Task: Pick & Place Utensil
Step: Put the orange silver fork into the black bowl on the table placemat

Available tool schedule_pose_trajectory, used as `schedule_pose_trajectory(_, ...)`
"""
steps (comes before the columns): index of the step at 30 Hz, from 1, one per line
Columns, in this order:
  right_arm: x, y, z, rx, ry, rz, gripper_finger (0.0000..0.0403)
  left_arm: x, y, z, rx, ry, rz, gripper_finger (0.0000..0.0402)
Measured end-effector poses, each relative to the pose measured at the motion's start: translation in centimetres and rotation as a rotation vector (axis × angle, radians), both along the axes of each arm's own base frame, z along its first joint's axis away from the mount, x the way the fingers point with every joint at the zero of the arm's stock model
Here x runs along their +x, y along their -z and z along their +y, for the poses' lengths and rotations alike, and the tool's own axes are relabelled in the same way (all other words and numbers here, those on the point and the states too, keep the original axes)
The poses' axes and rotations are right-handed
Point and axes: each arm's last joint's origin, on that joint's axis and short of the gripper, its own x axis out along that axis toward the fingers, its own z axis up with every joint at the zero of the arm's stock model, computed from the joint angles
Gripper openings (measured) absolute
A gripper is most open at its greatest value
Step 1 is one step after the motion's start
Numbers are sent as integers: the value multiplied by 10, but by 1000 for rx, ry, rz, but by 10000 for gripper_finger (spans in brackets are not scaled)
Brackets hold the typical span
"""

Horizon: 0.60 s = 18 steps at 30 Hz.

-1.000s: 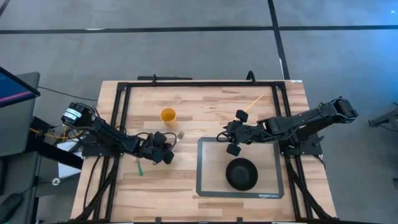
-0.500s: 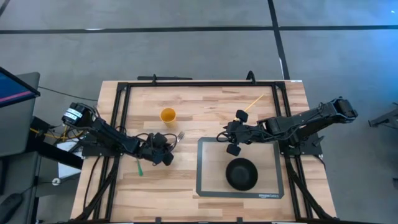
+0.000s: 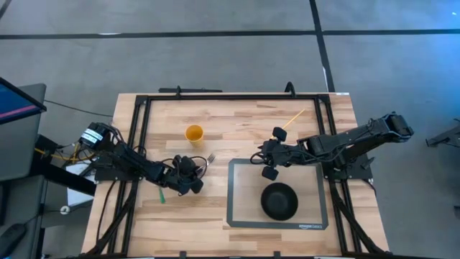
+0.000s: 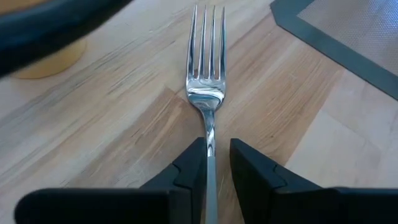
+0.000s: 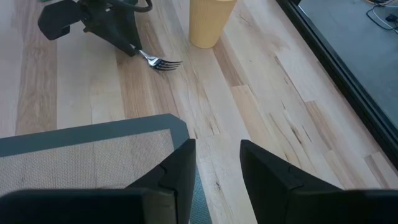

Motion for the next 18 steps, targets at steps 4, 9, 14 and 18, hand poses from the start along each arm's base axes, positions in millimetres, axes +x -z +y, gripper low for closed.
schedule_pose_trajectory(4,0,0,0,0,0,0,119,0,0,1,3,-4,4,55)
schedule_pose_trajectory(9,0,0,0,0,0,1,119,0,0,1,2,-7,3,13)
schedule_pose_trajectory(14,0,0,0,0,0,1,119,9,-12,-2,9,36,-7,11)
schedule_pose_trajectory(18,0,0,0,0,0,-1,119,29,-44,-12,-30,213,-58,11)
